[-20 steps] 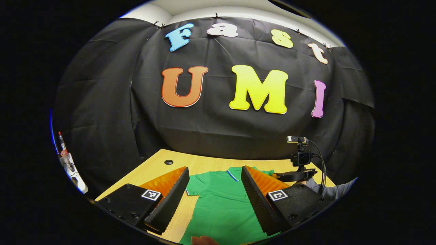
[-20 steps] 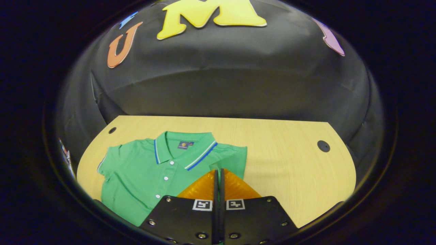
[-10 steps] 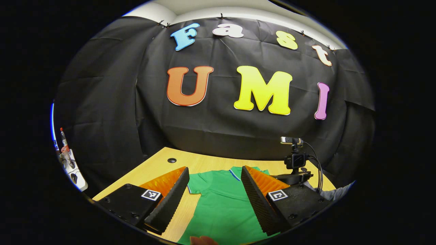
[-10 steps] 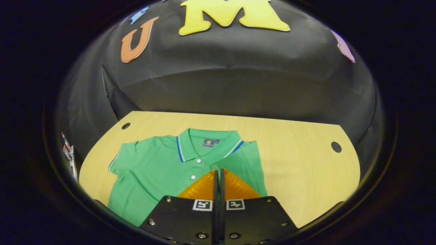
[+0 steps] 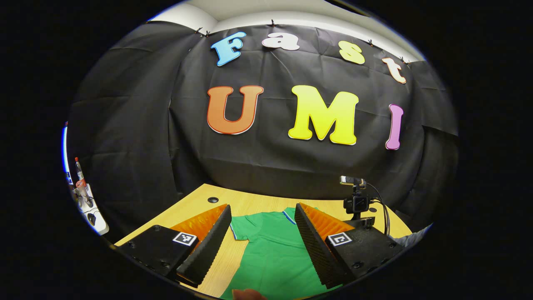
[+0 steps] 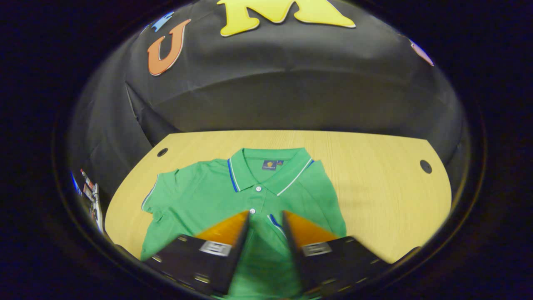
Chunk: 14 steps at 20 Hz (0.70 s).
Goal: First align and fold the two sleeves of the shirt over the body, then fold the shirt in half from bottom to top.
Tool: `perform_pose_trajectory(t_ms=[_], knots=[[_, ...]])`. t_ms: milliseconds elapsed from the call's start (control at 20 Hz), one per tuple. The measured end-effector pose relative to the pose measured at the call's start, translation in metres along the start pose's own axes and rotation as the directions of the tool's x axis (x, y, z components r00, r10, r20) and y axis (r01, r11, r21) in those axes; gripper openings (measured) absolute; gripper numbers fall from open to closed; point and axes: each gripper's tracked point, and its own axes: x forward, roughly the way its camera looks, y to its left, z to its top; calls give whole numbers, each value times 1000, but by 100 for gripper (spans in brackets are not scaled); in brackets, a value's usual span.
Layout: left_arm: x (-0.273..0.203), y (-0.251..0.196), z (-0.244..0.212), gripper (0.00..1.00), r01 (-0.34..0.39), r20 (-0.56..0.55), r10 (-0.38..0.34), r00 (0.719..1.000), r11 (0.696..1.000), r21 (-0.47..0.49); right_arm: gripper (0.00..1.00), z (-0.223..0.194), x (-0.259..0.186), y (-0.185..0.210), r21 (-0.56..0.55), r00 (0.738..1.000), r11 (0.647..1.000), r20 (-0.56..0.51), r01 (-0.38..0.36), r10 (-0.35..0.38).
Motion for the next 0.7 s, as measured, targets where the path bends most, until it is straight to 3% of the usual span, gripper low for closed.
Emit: perform_pose_trajectory(t_ms=[50,250,400,550,700], knots=[[-1,1,0,98,0,0,0,1000,1000,1,96,1,4,-6,-16,999,999,15,29,-29],[0,5,-2,98,-4,-3,4,1000,1000,-4,95,16,-3,0,-52,997,998,72,42,-38],[7,12,-5,99,-11,-8,11,1000,1000,-3,96,50,-14,-2,-85,983,993,171,80,-64],[17,16,-8,99,-10,-15,10,1000,1000,-2,95,98,-40,-5,-114,952,987,297,116,-77],[35,18,-14,99,-3,-17,3,1000,1000,9,95,146,-85,-5,-118,898,984,434,136,-72]])
